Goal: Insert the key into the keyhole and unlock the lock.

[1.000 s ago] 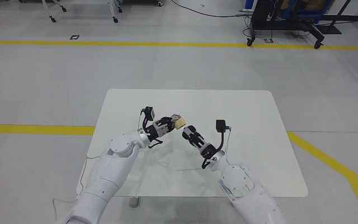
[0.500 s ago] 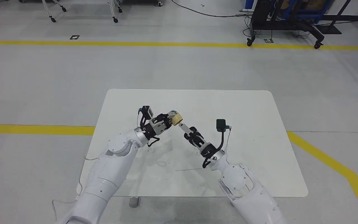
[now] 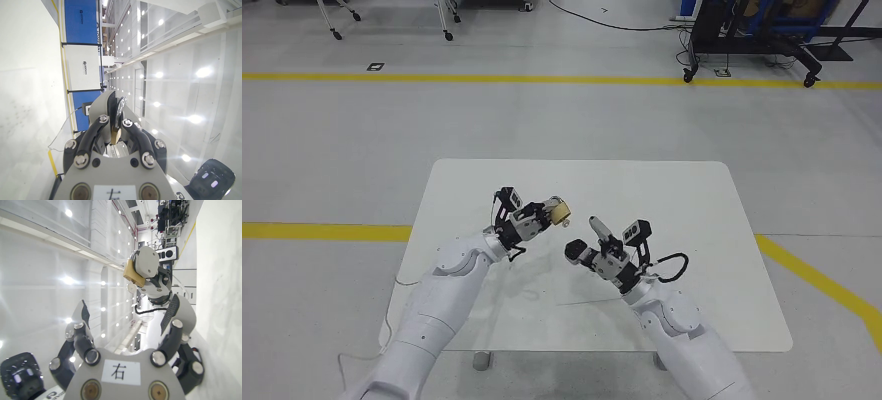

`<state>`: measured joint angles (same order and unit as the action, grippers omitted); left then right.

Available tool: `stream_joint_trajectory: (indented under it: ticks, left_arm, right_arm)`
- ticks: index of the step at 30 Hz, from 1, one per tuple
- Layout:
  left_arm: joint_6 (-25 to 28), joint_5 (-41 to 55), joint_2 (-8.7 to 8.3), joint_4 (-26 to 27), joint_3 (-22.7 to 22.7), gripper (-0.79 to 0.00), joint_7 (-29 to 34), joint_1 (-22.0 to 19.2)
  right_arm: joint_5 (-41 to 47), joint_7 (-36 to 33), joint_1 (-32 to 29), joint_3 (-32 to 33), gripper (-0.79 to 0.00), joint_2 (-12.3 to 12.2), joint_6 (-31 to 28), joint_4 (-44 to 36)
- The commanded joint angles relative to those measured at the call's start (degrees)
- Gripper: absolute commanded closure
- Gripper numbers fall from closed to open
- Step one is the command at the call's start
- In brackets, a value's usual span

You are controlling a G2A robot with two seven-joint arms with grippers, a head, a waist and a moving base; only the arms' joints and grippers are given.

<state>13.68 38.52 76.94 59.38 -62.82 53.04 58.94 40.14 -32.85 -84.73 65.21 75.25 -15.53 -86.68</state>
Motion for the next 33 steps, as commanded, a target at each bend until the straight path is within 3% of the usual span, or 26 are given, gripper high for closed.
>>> stream_joint_trajectory:
  ticks: [1, 7, 22, 25, 33]
  left_arm:
    - [0.1, 0.0, 0.10, -0.3, 0.3, 0.000, 0.3, -0.2]
    - [0.4, 0.3, 0.29, -1.2, 0.5, 0.000, 0.9, -0.7]
    - [0.5, -2.2, 0.28, -1.2, 0.8, 0.000, 0.9, -1.0]
    - [0.6, -2.5, 0.27, -1.1, 0.8, 0.000, 0.9, -0.9]
    - [1.3, -3.3, 0.25, -0.9, 0.7, 0.000, 1.2, -0.9]
  right_arm:
    - [2.1, -1.5, 1.0, -0.2, -0.240, 0.1, 0.0, 1.6]
    - [4.7, -3.3, 2.8, -1.0, -0.160, 0.6, -0.2, 4.3]
    - [3.9, -3.7, 3.8, -1.9, -0.083, 0.9, 0.4, 5.1]
    - [4.0, -3.7, 3.7, -1.6, 0.000, 0.9, 0.6, 5.2]
    - [5.9, -4.3, 3.4, -1.2, 0.000, 1.0, 2.4, 5.3]
